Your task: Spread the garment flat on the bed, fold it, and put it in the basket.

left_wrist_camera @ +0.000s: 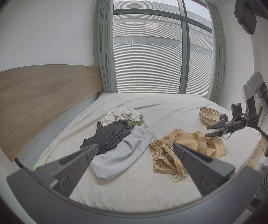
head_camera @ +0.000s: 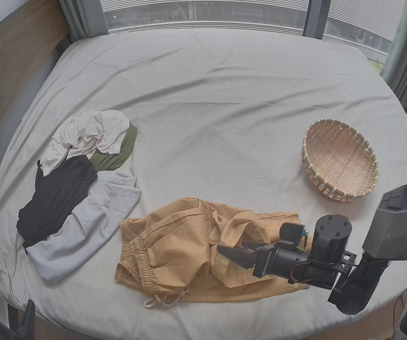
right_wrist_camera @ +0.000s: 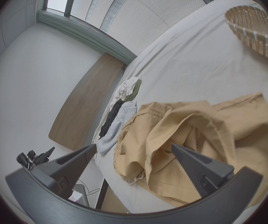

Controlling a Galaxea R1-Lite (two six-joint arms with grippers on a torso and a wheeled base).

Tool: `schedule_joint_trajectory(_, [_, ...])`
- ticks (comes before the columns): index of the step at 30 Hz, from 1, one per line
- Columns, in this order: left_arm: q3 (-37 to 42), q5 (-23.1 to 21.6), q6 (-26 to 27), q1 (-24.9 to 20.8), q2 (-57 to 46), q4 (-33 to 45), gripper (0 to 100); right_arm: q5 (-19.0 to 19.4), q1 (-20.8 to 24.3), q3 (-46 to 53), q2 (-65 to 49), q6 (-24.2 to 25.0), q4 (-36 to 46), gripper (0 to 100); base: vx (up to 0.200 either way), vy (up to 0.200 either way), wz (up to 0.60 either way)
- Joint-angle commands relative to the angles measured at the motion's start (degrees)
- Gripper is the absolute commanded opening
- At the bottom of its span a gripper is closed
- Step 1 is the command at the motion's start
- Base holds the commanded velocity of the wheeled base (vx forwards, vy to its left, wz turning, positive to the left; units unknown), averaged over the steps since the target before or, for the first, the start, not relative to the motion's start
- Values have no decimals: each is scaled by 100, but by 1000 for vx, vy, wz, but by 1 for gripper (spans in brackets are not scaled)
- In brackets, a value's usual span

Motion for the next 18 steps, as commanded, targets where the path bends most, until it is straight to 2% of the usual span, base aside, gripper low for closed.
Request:
schedule_joint_trajectory(1, [101, -2, -9, 11, -79, 5, 100, -16, 95, -219, 549, 1, -29, 100, 0, 0, 0])
schedule_joint_trajectory(14, [101, -2, -9, 2, -79, -4, 100, -95, 95, -773, 751, -8, 41, 100, 0, 0, 0])
schedule_joint_trajectory(15, [101, -2, -9, 11, -79, -4, 100, -104, 95, -773, 751, -8, 41, 0, 0, 0, 0])
schedule_joint_trajectory(18, [101, -2, -9, 2, -79, -4, 100, -244, 60, -720, 742, -8, -21, 0, 0, 0, 0])
